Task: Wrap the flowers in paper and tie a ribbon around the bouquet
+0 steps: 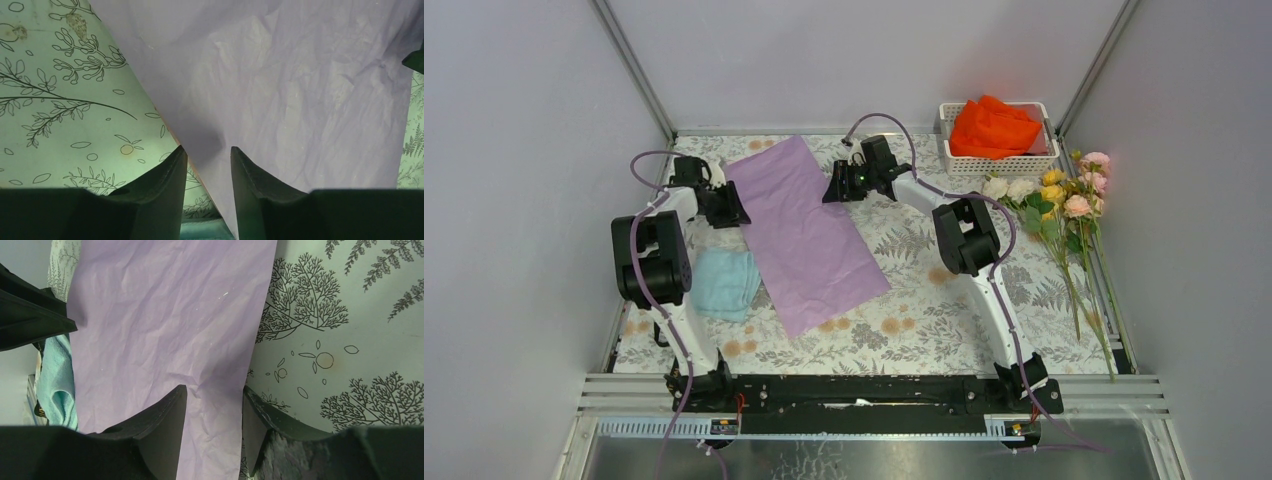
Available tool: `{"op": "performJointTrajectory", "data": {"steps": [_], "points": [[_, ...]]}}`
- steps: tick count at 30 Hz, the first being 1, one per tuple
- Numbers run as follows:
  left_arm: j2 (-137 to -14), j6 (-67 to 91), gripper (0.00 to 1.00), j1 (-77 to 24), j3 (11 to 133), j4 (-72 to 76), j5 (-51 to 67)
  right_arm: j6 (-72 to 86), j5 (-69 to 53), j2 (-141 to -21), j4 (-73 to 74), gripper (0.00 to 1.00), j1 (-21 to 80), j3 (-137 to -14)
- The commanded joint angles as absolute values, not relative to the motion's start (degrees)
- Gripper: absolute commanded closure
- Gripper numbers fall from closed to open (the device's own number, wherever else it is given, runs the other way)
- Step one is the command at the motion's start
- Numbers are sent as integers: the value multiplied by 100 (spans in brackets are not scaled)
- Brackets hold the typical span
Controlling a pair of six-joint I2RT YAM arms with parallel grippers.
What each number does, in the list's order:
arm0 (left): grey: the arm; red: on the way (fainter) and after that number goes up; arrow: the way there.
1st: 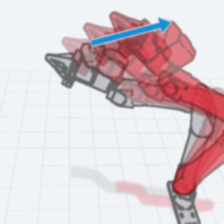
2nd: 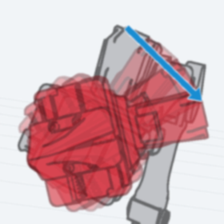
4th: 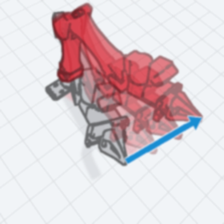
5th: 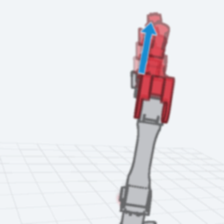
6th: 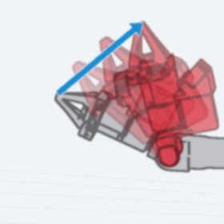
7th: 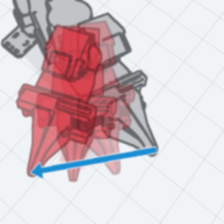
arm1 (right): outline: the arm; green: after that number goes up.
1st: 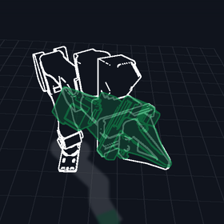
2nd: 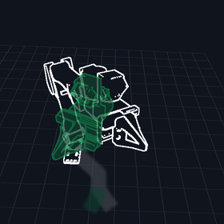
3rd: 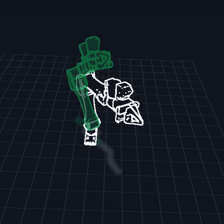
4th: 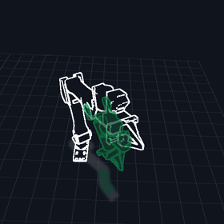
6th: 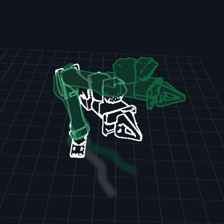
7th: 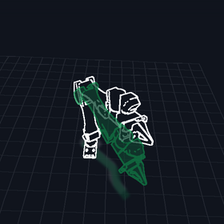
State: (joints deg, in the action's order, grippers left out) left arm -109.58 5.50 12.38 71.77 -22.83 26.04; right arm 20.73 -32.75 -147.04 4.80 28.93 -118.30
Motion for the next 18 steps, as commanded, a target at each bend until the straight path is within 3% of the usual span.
{"op": "performJointTrajectory", "data": {"steps": [1, 11, 13, 15, 18], "points": [[-10734, 576, 58, 1249, 7072, -1920, 2762, 1918, -3121, -14309, 694, 49, 2931, -11750], [-10857, 631, 68, 1213, 7071, -1840, 3219, 1843, -3098, -14196, 709, 49, 2936, -11625], [-10867, 649, 77, 1172, 7074, -1808, 3329, 1813, -3081, -14175, 731, 49, 2929, -11631], [-10889, 669, 96, 1130, 7097, -1802, 3379, 1718, -2954, -14113, 850, 48, 2933, -11658], [-10836, 883, 100, 1114, 7099, -1802, 3511, 1400, -2536, -13816, 1073, 40, 2929, -11613]]}}
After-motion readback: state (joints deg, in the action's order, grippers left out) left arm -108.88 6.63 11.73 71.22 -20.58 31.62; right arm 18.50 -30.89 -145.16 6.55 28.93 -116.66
